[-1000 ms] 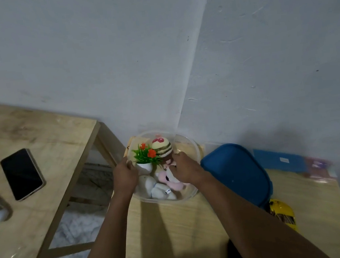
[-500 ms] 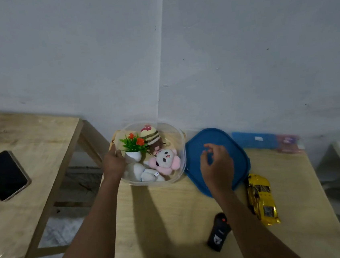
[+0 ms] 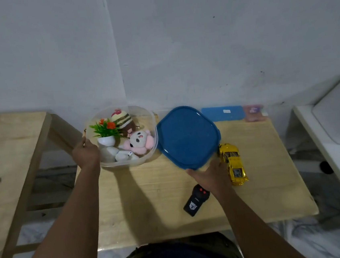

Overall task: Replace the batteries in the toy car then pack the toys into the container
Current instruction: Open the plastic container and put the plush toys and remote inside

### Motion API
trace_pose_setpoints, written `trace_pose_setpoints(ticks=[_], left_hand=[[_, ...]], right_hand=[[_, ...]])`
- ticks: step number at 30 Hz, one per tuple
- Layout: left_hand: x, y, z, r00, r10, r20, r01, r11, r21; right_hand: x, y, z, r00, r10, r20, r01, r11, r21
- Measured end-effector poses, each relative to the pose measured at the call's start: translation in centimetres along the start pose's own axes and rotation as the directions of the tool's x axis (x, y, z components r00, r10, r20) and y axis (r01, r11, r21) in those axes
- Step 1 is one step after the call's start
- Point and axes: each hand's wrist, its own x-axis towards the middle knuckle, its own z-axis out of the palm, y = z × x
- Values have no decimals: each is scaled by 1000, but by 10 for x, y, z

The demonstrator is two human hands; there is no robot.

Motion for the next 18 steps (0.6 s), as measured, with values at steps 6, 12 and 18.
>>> trace_pose_setpoints(ticks=[6,12,18], left_hand=[[0,0,1,1000,-27,-9,26,1000,-13],[0,1,1,999,-42,-8,42,999,-30],[-1,2,-2,999,-51,7,51,998,-23]], right_hand=[[-8,5,12,940,196,278,-180,980,-83],[-12,7,32,986,114,123,-121,991,49],[-10,0,18,996,-86,19,73,931,358]])
